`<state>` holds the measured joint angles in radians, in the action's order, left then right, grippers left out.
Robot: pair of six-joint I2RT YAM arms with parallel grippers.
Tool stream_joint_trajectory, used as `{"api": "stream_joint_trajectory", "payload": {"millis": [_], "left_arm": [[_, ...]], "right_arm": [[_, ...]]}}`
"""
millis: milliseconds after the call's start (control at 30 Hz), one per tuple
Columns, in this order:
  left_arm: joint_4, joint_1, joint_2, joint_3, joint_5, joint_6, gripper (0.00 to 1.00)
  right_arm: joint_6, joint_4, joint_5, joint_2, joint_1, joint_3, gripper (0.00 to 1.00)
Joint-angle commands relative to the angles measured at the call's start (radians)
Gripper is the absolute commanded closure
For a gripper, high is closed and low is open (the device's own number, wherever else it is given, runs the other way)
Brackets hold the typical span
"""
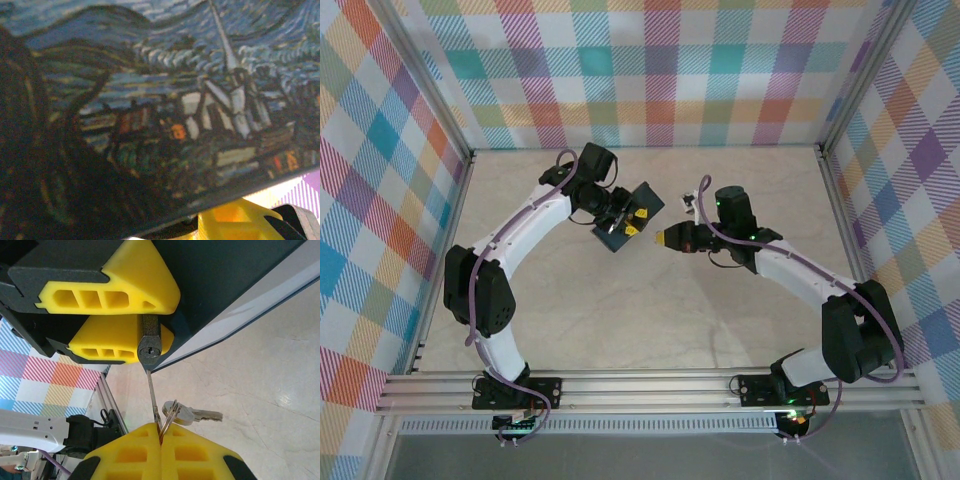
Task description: Unlock a padlock with a key
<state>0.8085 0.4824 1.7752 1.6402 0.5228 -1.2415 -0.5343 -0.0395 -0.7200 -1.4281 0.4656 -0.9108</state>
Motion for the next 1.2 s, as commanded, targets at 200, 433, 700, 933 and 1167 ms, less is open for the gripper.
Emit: {"api": "stream_joint_trajectory", "payload": {"millis": [200, 433, 700, 933, 1167], "left_arm": [[-0.027, -0.001, -0.071, -0.003, 0.022, 0.009, 1.00], [-0.032, 0.002, -0.071, -0.003, 0.028, 0.009, 1.00], [-0.031, 0.004, -0.076, -0.005, 0.027, 0.009, 1.00], [-0.031, 0.004, -0.076, -0.007, 0.026, 0.009, 1.00], [-0.034, 0.012, -0.074, -0.003, 0.028, 0.005, 1.00]], "right_arm": [[0.017, -0.037, -0.006, -0.006, 0.008, -0.033, 1.00], [0.013, -0.048, 0.005, -0.019, 0.007, -0.040, 1.00], [0.014, -0.054, 0.009, -0.028, 0.007, -0.053, 1.00], [0.014, -0.058, 0.013, -0.028, 0.007, -0.055, 1.00], [0.011, -0.072, 0.013, -0.035, 0.008, -0.065, 1.00]]}}
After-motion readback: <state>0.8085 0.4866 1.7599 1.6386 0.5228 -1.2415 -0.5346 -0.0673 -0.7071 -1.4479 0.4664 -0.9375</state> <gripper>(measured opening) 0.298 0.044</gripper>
